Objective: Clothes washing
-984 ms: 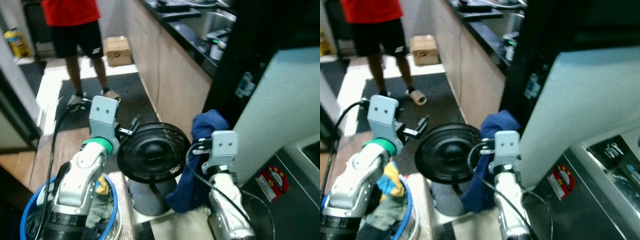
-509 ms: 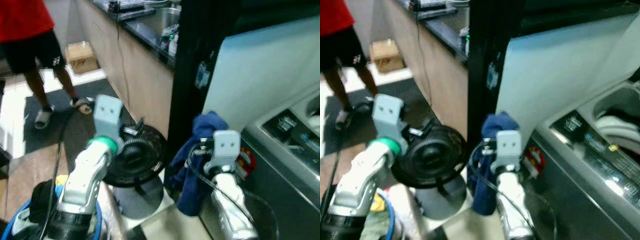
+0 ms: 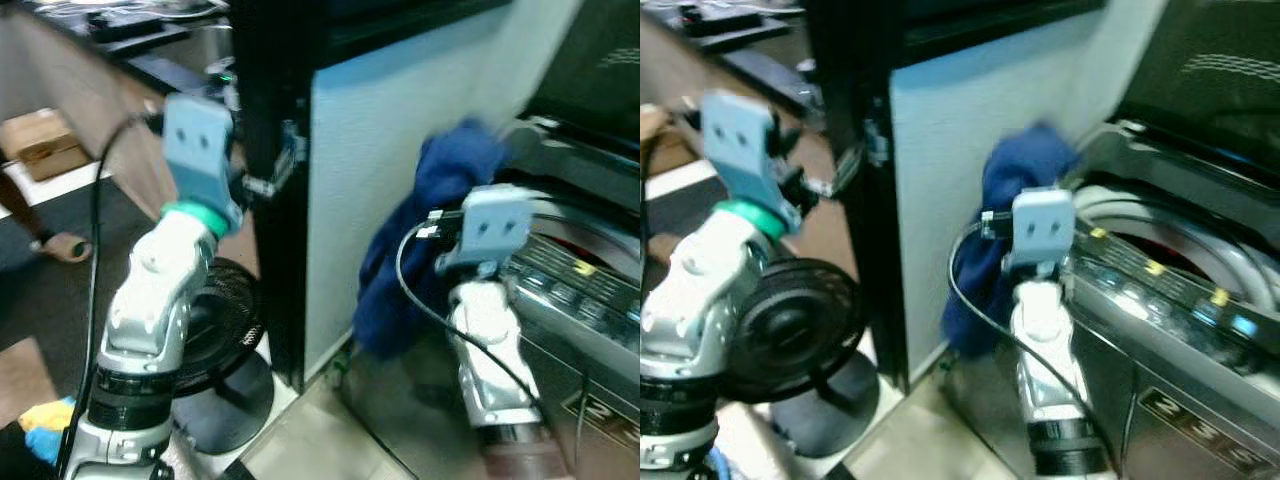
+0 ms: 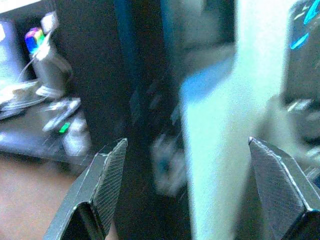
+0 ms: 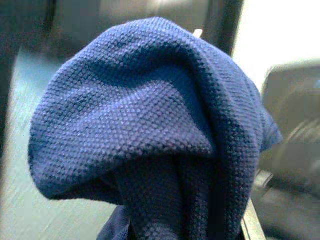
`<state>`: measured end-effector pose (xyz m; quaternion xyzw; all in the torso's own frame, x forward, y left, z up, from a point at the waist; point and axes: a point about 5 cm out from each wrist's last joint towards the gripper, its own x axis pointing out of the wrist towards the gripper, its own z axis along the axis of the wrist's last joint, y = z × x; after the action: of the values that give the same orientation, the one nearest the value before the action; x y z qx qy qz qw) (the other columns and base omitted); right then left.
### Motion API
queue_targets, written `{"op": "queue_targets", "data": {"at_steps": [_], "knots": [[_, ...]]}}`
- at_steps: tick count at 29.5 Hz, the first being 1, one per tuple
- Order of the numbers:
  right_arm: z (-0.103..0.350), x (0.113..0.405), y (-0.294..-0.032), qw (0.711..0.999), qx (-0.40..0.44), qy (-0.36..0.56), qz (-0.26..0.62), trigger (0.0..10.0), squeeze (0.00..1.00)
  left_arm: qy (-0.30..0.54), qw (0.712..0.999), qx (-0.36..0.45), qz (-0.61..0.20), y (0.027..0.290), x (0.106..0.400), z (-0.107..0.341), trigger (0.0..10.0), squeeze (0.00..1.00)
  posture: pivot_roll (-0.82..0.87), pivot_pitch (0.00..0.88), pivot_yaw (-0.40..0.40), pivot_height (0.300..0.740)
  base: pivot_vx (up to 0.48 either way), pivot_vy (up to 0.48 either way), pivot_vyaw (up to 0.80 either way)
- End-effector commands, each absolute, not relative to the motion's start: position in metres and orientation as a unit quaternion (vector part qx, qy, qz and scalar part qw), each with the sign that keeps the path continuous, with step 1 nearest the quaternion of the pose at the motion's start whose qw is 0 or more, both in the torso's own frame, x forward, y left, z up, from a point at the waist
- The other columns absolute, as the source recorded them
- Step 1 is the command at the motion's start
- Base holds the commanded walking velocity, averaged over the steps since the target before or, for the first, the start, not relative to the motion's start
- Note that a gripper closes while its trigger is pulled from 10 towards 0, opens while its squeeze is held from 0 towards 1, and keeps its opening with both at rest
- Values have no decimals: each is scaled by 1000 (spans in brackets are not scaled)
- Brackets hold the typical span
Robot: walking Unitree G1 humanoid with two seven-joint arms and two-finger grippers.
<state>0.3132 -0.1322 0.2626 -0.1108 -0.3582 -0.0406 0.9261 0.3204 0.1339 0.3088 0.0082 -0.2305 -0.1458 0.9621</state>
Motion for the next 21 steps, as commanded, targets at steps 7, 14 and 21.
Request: {"op": "queue_targets", "data": {"at_steps": [7, 14, 21], "knots": [[275, 307, -130, 908, -151, -389, -34, 10000, 0, -219, 964, -4, -151, 129, 318, 305, 10000, 0, 90, 0, 64, 733, 0, 0, -800], [293, 300, -126, 889, -167, -425, -47, 10000, 0, -195, 968, -10, -159, 122, 316, 290, 10000, 0, 83, 0, 60, 733, 0, 0, -800], [296, 298, -125, 893, -151, -422, -50, 10000, 0, -187, 970, -14, -156, 121, 316, 288, 10000, 0, 82, 0, 58, 733, 0, 0, -800]]}}
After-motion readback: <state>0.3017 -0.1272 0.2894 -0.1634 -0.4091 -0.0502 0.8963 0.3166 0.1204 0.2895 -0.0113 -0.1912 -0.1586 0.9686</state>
